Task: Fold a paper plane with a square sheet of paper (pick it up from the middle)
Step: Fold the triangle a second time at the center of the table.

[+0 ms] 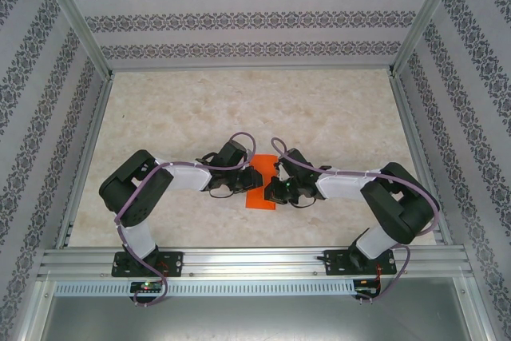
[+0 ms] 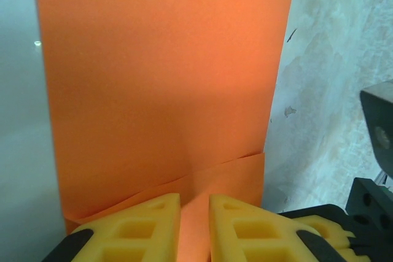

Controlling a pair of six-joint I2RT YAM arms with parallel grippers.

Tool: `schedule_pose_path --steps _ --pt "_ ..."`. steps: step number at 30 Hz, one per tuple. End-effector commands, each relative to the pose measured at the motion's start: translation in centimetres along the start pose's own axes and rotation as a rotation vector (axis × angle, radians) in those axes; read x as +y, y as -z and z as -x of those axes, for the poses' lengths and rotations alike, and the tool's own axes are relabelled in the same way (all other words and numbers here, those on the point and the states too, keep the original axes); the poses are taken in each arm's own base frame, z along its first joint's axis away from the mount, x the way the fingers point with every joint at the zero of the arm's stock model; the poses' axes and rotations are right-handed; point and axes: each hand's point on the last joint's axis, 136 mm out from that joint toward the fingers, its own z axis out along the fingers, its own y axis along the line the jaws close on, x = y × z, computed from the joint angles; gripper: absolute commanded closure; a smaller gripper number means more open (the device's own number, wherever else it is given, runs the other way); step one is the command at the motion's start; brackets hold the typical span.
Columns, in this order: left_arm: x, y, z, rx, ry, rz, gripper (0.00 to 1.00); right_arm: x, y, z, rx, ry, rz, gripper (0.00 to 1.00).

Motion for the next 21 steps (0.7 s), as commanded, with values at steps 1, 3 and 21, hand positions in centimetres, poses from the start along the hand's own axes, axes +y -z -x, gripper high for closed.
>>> schedule_pose_path --steps 1,3,21 --pt "1.7 -0.7 -1.2 0.028 -0.009 0.066 0.78 -1.1 -0.2 -0.5 0.009 -0.001 -0.026 0.93" --pt "1.7 -0.7 -1.2 0.03 -0.009 0.069 0.78 -1.1 0.1 -0.5 0.006 0.004 -0.031 0.93" --pt "1.5 -0.9 -1.0 0.031 -0.01 0.066 0.78 3.1 1.7 -0.9 -0.007 0.122 -0.001 0.89"
